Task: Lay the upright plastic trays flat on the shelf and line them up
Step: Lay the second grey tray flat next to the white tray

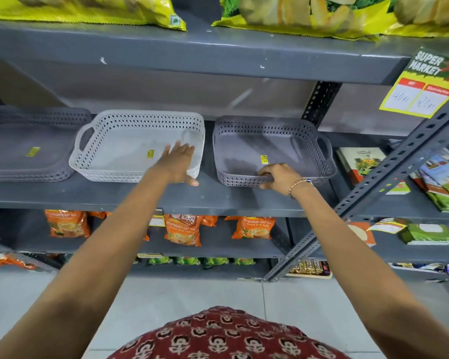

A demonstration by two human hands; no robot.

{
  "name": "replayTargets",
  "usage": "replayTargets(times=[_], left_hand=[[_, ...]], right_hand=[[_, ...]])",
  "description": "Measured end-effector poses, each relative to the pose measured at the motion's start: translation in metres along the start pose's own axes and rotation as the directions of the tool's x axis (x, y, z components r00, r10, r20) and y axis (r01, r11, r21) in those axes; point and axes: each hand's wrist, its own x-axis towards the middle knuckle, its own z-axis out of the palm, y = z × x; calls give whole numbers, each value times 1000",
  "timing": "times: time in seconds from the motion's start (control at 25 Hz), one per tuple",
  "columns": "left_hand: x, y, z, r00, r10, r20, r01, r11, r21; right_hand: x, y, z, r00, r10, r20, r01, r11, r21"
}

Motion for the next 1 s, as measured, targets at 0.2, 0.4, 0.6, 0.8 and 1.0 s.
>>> replayTargets(times=[0.2,0.4,0.6,0.8,1.0], left_hand=[[-14,-50,15,998,-10,56,10,1000,2],[-30,-46,38,998,57,-32,-53,993,108],[-41,-43,49,989,128,-74,-112,976,184],[-29,-36,44,985,150,-83,-129,968,213],[-22,-31,37,987,146,-70,-128,968,214]], right_hand=[[-2,-22,12,999,32,-21,-36,979,-200],[-19,-23,22,999,35,-34,-42,969,-245],[-29,-28,28,998,30,-49,-42,957,-286],[-22,-32,24,999,27,-40,-38,951,-306],[-12,-31,19,999,30,-14,-32,953,-302]])
